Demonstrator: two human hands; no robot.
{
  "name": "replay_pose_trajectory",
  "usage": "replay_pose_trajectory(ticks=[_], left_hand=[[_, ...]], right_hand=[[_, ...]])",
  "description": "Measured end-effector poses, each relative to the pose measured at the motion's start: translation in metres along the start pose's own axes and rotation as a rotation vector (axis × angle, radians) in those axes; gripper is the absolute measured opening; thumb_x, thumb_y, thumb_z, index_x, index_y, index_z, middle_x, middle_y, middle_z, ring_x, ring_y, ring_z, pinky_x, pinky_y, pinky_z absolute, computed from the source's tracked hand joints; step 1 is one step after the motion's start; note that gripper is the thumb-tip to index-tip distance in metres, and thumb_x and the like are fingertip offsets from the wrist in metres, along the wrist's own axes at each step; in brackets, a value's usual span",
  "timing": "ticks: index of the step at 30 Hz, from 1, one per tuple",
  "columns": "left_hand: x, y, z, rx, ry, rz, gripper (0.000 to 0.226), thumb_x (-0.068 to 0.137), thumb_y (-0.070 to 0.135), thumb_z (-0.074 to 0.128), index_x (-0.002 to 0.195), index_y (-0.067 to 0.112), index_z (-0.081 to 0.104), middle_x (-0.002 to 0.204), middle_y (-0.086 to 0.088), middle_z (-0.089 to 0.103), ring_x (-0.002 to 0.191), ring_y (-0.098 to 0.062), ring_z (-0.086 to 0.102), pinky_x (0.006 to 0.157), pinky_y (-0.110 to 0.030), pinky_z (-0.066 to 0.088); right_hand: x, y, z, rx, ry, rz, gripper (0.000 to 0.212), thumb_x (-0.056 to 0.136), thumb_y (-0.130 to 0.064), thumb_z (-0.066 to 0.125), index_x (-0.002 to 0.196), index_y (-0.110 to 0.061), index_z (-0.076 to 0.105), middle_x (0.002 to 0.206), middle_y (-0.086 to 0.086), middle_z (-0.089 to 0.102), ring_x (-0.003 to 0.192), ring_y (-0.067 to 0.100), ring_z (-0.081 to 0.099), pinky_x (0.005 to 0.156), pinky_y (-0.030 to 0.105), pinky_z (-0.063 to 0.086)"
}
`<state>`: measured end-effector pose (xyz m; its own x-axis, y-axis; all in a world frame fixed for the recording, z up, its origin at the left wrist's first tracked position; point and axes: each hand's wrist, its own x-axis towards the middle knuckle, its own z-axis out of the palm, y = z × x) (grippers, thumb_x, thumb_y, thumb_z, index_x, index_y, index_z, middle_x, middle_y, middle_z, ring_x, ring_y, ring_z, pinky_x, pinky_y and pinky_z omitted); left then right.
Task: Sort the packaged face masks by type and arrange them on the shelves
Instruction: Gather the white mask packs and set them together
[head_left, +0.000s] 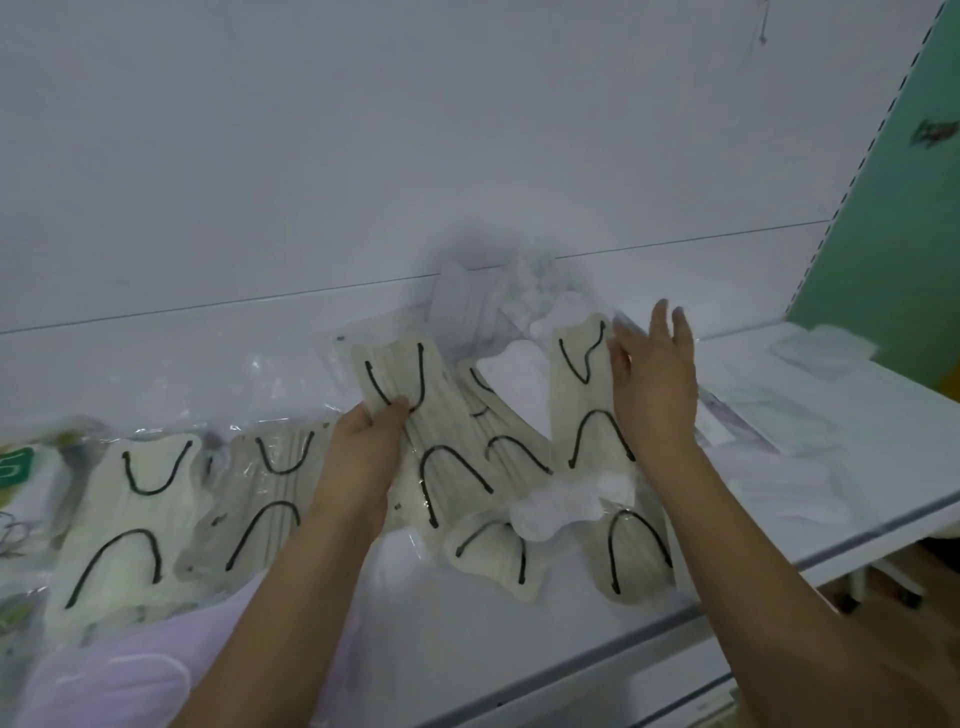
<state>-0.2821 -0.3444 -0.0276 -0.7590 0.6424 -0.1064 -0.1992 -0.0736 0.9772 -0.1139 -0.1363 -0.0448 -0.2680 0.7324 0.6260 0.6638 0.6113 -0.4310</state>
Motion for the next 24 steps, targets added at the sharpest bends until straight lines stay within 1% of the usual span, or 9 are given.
replay_pose_trajectory(ticks=[3, 5, 8, 10, 13, 16, 18, 20, 24], left_hand=[[-0.004, 0.0, 0.004, 0.022, 0.006, 0.034, 0.019, 0.103, 0.026, 0.055, 0.104, 0.019, 0.072, 0.1, 0.0, 0.078, 0.097, -0.018, 0.074, 0.084, -0.034, 0.058], [-0.006, -0.001, 0.005, 0.021, -0.014, 0.033, 0.025, 0.102, 0.039, 0.055, 0.111, 0.022, 0.072, 0.105, 0.003, 0.078, 0.099, -0.015, 0.073, 0.085, -0.032, 0.057], [-0.014, 0.0, 0.01, -0.017, -0.182, -0.036, 0.055, 0.089, 0.067, 0.057, 0.126, 0.028, 0.067, 0.119, 0.006, 0.074, 0.111, -0.016, 0.069, 0.098, -0.04, 0.053], [-0.022, -0.002, 0.017, 0.031, -0.239, -0.026, 0.049, 0.085, 0.056, 0.066, 0.12, 0.021, 0.069, 0.113, 0.0, 0.076, 0.105, -0.019, 0.072, 0.092, -0.039, 0.055], [-0.021, -0.014, 0.014, 0.082, 0.002, 0.017, 0.007, 0.092, 0.019, 0.071, 0.097, 0.015, 0.073, 0.092, -0.005, 0.079, 0.085, -0.022, 0.077, 0.075, -0.035, 0.062], [-0.014, -0.023, -0.01, 0.017, 0.204, 0.002, 0.007, 0.091, 0.01, 0.07, 0.096, 0.015, 0.072, 0.091, -0.006, 0.079, 0.081, -0.022, 0.076, 0.079, -0.039, 0.06], [-0.014, -0.027, -0.02, -0.021, 0.227, 0.002, 0.01, 0.092, 0.008, 0.068, 0.098, 0.015, 0.071, 0.085, -0.001, 0.079, 0.075, -0.015, 0.075, 0.072, -0.033, 0.058], [-0.017, -0.031, -0.021, -0.032, 0.211, 0.008, 0.01, 0.092, 0.008, 0.068, 0.096, 0.016, 0.071, 0.08, 0.002, 0.078, 0.073, -0.014, 0.075, 0.067, -0.03, 0.057], [-0.023, -0.039, -0.01, -0.032, 0.193, -0.023, 0.011, 0.09, 0.01, 0.071, 0.1, 0.015, 0.072, 0.092, -0.004, 0.079, 0.086, -0.023, 0.075, 0.077, -0.039, 0.059]], right_hand=[[-0.007, -0.015, -0.024, 0.321, 0.232, 0.03, 0.022, 0.104, -0.017, 0.045, 0.11, -0.016, 0.066, 0.088, 0.004, 0.069, 0.076, 0.001, 0.06, 0.074, 0.013, 0.043], [-0.007, -0.035, -0.042, 0.468, 0.281, 0.075, 0.021, 0.104, -0.018, 0.044, 0.097, -0.012, 0.063, 0.067, 0.0, 0.056, 0.056, 0.008, 0.047, 0.055, 0.01, 0.033], [-0.017, -0.072, -0.039, 0.555, 0.109, 0.046, 0.016, 0.101, -0.019, 0.048, 0.092, -0.015, 0.061, 0.063, -0.006, 0.053, 0.055, 0.007, 0.046, 0.054, 0.011, 0.032], [-0.03, -0.091, -0.019, 0.531, -0.097, -0.06, 0.014, 0.1, -0.022, 0.052, 0.094, -0.016, 0.064, 0.062, -0.009, 0.053, 0.054, 0.004, 0.046, 0.056, 0.015, 0.035], [-0.039, -0.08, 0.003, 0.403, -0.306, -0.118, 0.038, 0.098, -0.042, 0.053, 0.124, -0.015, 0.059, 0.102, 0.004, 0.064, 0.09, 0.014, 0.058, 0.082, 0.031, 0.047], [-0.027, -0.021, 0.01, -0.033, -0.536, -0.12, 0.07, 0.084, -0.057, 0.064, 0.137, -0.014, 0.047, 0.127, 0.009, 0.054, 0.113, 0.03, 0.052, 0.09, 0.041, 0.046], [-0.02, 0.007, 0.003, 0.005, -0.543, -0.093, 0.042, 0.082, -0.049, 0.067, 0.095, -0.01, 0.067, 0.09, 0.006, 0.063, 0.089, 0.026, 0.061, 0.074, 0.035, 0.048], [-0.008, 0.018, -0.008, 0.12, -0.41, -0.026, 0.038, 0.084, -0.04, 0.056, 0.066, -0.007, 0.057, 0.062, 0.004, 0.052, 0.066, 0.027, 0.055, 0.059, 0.03, 0.034], [0.024, 0.034, -0.032, 0.367, -0.318, 0.321, 0.027, 0.091, -0.031, 0.062, 0.105, -0.009, 0.069, 0.097, 0.009, 0.069, 0.092, 0.025, 0.063, 0.081, 0.028, 0.044]])
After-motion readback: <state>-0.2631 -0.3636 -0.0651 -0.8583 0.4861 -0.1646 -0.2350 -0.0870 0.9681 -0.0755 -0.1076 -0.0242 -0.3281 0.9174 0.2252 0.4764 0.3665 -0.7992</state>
